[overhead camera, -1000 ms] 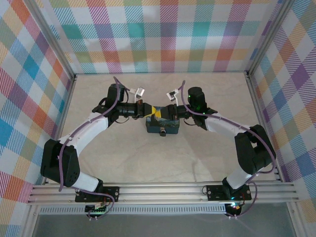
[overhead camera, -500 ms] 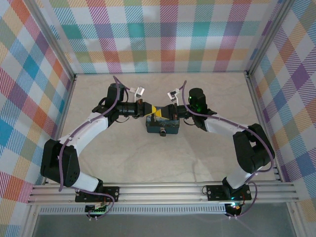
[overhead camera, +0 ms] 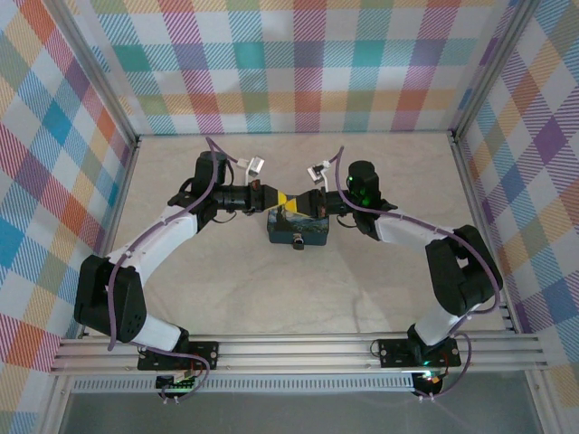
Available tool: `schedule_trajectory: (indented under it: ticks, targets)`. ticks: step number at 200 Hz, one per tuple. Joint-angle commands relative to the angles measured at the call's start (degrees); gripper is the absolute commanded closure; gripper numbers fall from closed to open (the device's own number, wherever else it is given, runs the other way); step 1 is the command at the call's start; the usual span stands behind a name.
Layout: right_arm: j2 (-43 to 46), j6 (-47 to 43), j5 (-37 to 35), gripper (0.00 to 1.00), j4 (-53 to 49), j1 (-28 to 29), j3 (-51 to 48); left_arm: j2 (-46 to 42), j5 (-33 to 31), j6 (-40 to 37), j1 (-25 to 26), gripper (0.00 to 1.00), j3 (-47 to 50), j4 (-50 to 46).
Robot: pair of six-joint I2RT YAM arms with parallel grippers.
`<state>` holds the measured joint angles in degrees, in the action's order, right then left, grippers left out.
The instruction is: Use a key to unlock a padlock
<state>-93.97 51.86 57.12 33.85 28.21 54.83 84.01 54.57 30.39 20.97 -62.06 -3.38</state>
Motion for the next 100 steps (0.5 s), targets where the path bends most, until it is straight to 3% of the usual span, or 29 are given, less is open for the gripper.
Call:
schedule_trajectory:
  ticks: [1,18,30,53,73,100]
  targets:
    - [0.08,1.58,0.35,1.00,8.47,0.27,-0.15,-0.76,2.63,-0.38,0.74,1.00,0.14,-0.63]
    - [0.79,0.52,-0.06,1.00,6.95,0.27,-0.42,-0.26,1.04,-1.14,0.65,0.98,-0.30,-2.60]
    - [1.61,-1.71,-0.64,1.00,3.69,0.27,-0.49,-0.06,-0.05,-0.80,0.35,0.81,-0.34,-2.86]
    - [3.01,-7.27,-2.33,1.00,-5.81,0.23,-0.51,0.12,-1.75,-0.10,-0.44,0.57,-0.68,-3.20]
    - [3.92,-11.11,-3.65,1.00,-12.11,0.20,-0.64,-0.37,-3.11,-0.05,-0.91,0.47,-1.00,-3.54]
    - [4.97,-13.50,-5.22,1.00,-16.29,-0.16,-1.34,-1.19,-7.81,-0.08,-0.95,0.42,-1.48,-6.32]
